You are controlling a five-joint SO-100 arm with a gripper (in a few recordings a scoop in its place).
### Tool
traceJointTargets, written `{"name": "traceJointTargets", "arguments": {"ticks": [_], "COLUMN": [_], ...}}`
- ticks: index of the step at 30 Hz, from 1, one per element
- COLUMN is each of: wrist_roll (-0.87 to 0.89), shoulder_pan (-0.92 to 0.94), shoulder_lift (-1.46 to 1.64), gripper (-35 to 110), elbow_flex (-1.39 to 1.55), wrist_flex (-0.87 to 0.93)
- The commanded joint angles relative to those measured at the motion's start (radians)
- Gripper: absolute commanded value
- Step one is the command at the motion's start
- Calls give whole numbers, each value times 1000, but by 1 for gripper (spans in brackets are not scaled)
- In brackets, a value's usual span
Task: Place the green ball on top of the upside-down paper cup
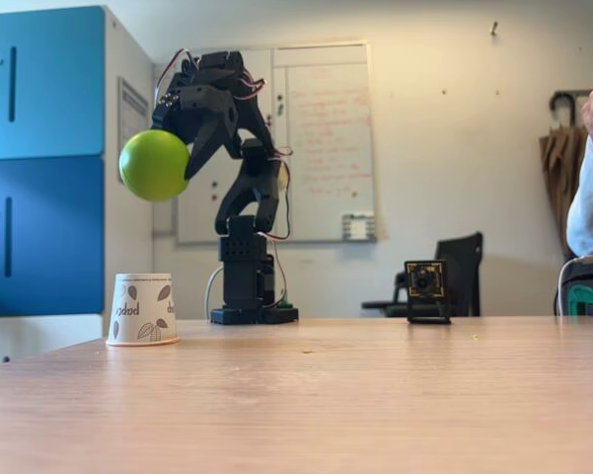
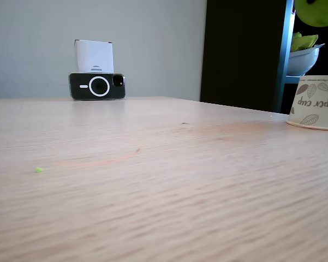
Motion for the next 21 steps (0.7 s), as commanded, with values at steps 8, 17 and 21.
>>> {"name": "traceJointTargets", "arguments": {"ticks": [8,17,21], "wrist_roll": [-5,-11,-14], "shoulder_pan": [21,25,32], "shoulder_lift": [97,-26,-61], "gripper": [27,27,27], "elbow_flex": [215,245,267], "wrist_flex": [-118,-225,-279]}}
